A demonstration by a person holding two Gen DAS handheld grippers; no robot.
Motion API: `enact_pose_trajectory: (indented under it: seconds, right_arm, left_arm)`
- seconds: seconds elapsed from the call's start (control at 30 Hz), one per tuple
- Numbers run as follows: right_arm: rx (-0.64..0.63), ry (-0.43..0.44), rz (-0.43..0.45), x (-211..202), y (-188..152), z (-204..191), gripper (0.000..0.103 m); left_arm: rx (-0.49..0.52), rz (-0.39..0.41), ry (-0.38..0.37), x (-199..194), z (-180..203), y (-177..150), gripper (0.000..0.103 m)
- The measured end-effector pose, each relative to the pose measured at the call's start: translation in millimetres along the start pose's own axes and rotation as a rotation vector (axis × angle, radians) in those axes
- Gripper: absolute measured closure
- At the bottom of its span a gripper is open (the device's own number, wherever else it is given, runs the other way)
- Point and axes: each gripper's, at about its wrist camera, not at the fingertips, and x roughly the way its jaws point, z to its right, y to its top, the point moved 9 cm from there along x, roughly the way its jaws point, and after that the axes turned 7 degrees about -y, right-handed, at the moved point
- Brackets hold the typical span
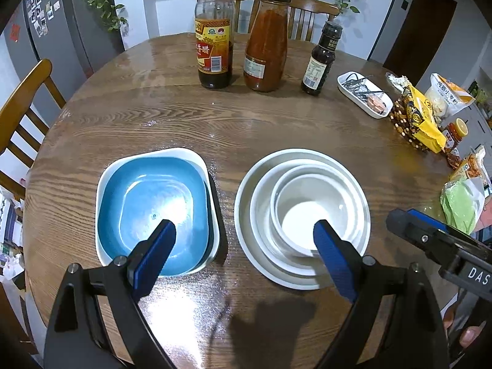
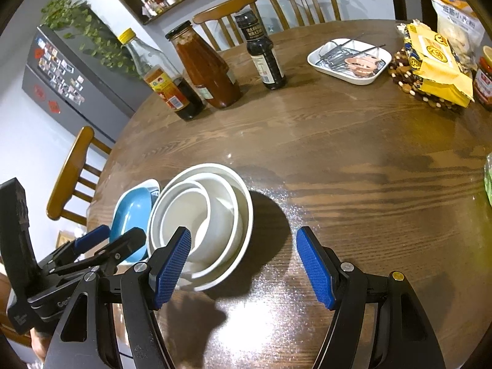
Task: Organize plates and bowls
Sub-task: 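Move both grippers to the rim of the nested bowl stack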
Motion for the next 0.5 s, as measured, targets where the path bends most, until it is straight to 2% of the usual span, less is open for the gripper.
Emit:
enact_pose_trajectory:
  seconds: [0.17,0.37,0.5]
  right_arm:
    - [0.016,0.007,-0.006,0,-3,4,0.031]
    - [0.090,0.084,-0.044,4,-9,9,0.031]
    - [0.125,0.102,-0.050,6,-12,16,0.031]
  left_arm:
    - [-0.018,-0.011,-0.062,0,5,-3,0.012]
    - [-0.167,-0.067,-0.213,7,-5,-7,0.015]
    - [-0.226,-0.077,-0.224,9,-17,-7,0.016]
